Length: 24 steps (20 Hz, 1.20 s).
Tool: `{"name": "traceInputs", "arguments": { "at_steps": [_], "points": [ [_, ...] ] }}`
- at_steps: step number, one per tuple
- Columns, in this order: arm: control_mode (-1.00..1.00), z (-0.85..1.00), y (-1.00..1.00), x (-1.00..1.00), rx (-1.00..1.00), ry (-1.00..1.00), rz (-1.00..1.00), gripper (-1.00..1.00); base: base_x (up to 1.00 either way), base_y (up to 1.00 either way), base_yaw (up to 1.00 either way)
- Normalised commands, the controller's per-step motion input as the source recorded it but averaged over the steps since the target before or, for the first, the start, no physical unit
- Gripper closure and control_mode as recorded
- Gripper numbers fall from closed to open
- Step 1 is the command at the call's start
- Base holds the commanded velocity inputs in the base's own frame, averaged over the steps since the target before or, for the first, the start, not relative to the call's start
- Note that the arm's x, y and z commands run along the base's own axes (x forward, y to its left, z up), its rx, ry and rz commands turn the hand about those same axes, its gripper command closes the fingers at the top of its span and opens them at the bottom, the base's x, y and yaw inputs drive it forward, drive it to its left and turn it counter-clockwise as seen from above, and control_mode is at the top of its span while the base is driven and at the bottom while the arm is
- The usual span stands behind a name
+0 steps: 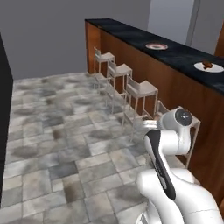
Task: Take the chicken drumsticks from the pan and place one on each plate on the dining counter.
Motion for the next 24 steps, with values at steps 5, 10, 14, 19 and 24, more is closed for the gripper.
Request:
{"name": "traceInputs", "arguments": {
  "at_steps": [5, 10, 14, 19, 24],
  "points": [
    [1.00, 0.00, 0.00, 0.00, 0.00, 0.00, 0.00, 1.00, 0.84, 0.62, -0.43],
    [1.00, 0.00, 0.00, 0.00, 0.00, 0.00, 0.00, 1.00, 0.67, 0.78, -0.31],
    [1.00, 0.00, 0.00, 0.00, 0.00, 0.00, 0.00, 1.00, 0.63, 0.82, -0.28],
    [1.00, 0.00, 0.00, 0.00, 0.00, 0.00, 0.00, 1.00, 0.58, 0.91, -0.19],
    [1.00, 0.00, 0.00, 0.00, 0.00, 0.00, 0.00, 1.00, 0.72, 0.62, -0.49]
  ]
}}
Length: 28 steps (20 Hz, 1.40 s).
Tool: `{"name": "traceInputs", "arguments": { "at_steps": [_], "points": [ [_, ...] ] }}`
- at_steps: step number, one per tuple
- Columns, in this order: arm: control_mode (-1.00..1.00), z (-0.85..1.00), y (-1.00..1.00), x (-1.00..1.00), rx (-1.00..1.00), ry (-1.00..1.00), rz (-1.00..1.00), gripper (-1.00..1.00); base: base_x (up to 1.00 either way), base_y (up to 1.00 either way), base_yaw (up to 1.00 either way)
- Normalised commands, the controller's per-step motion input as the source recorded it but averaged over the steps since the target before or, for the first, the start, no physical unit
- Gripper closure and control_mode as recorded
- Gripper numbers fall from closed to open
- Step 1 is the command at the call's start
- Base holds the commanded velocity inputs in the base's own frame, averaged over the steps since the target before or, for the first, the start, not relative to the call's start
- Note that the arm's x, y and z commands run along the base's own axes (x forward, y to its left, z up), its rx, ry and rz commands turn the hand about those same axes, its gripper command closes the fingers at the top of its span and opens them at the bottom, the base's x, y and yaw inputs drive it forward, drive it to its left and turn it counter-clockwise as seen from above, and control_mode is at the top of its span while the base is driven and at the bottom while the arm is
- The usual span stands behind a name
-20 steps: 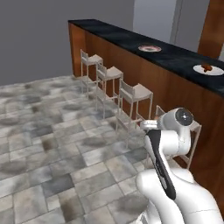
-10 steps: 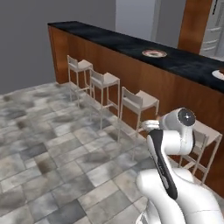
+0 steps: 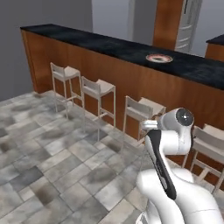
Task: Take the chicken drumsticks from the pan and place one on each plate on the dining counter.
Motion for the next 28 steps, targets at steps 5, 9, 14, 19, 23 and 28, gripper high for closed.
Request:
{"name": "traceInputs", "arguments": {
  "at_steps": [5, 9, 14, 19, 23, 28],
  "points": [
    [1.00, 0.00, 0.00, 0.00, 0.00, 0.00, 0.00, 1.00, 0.62, 0.72, -0.43],
    [1.00, 0.00, 0.00, 0.00, 0.00, 0.00, 0.00, 1.00, 0.62, 0.76, -0.29],
    [1.00, 0.00, 0.00, 0.00, 0.00, 0.00, 0.00, 1.00, 0.54, 0.63, -0.08],
    [1.00, 0.00, 0.00, 0.00, 0.00, 0.00, 0.00, 1.00, 0.62, 0.09, -0.14],
    [1.00, 0.00, 0.00, 0.00, 0.00, 0.00, 0.00, 1.00, 0.50, 0.08, -0.52],
    [1.00, 0.00, 0.00, 0.00, 0.00, 0.00, 0.00, 1.00, 0.44, 0.21, -0.58]
  ]
}}
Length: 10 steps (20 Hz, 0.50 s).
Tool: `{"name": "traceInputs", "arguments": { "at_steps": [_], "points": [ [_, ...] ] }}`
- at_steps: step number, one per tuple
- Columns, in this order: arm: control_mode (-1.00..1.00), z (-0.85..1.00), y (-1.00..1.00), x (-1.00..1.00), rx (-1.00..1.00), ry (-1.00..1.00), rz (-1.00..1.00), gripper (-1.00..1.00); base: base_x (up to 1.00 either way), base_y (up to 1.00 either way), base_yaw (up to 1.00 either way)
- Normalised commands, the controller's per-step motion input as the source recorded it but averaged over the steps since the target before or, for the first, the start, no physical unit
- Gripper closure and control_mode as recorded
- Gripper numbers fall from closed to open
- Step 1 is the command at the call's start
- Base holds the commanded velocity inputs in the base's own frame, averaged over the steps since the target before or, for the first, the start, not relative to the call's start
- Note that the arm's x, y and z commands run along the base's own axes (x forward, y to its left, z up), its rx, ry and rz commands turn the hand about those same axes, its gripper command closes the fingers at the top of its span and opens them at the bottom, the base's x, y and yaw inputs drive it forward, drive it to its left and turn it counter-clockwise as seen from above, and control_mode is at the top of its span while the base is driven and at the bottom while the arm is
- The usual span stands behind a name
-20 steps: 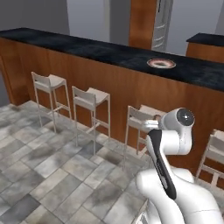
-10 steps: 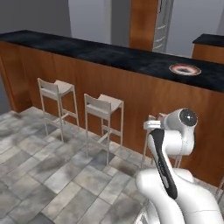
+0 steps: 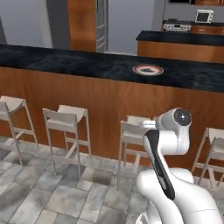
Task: Take the chicken drumsticks from the pan and place one on each plate on the dining counter.
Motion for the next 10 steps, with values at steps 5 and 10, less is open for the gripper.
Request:
{"name": "traceInputs", "arguments": {
  "at_steps": [5, 10],
  "points": [
    [1.00, 0.00, 0.00, 0.00, 0.00, 0.00, 0.00, 1.00, 0.47, 0.49, -0.52],
    [1.00, 0.00, 0.00, 0.00, 0.00, 0.00, 0.00, 1.00, 0.58, 0.59, -0.15]
  ]
}}
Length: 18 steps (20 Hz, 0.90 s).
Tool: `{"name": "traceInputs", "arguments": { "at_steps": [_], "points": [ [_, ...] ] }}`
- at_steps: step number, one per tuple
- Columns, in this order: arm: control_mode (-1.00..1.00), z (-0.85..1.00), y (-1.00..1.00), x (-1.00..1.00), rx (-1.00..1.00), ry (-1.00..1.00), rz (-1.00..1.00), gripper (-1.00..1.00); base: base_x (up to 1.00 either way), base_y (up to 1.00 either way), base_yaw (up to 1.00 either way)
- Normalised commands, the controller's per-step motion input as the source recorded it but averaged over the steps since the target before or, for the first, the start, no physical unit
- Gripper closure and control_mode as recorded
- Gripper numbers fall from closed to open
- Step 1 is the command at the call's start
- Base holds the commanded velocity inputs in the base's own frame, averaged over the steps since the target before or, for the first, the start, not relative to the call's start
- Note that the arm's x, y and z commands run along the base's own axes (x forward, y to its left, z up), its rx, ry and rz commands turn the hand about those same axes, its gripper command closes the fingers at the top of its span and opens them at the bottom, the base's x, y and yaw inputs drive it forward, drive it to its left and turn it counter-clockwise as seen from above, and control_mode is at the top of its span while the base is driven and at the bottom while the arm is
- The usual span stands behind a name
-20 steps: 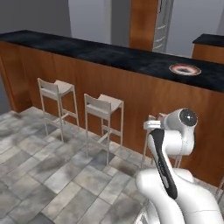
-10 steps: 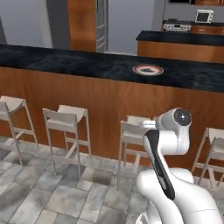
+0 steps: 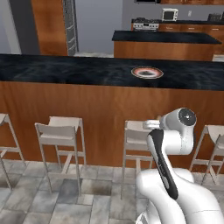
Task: Take the chicken drumsticks from the pan and place one on each plate on the dining counter.
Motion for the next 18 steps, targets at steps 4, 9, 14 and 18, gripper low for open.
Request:
{"name": "traceInputs", "arguments": {
  "at_steps": [4, 9, 14, 18],
  "points": [
    [1.00, 0.00, 0.00, 0.00, 0.00, 0.00, 0.00, 1.00, 0.46, 0.32, -0.01],
    [1.00, 0.00, 0.00, 0.00, 0.00, 0.00, 0.00, 1.00, 0.54, 0.17, 0.00],
    [1.00, 0.00, 0.00, 0.00, 0.00, 0.00, 0.00, 1.00, 0.47, 0.00, -0.08],
    [1.00, 0.00, 0.00, 0.00, 0.00, 0.00, 0.00, 1.00, 0.25, 0.06, -0.07]
  ]
}}
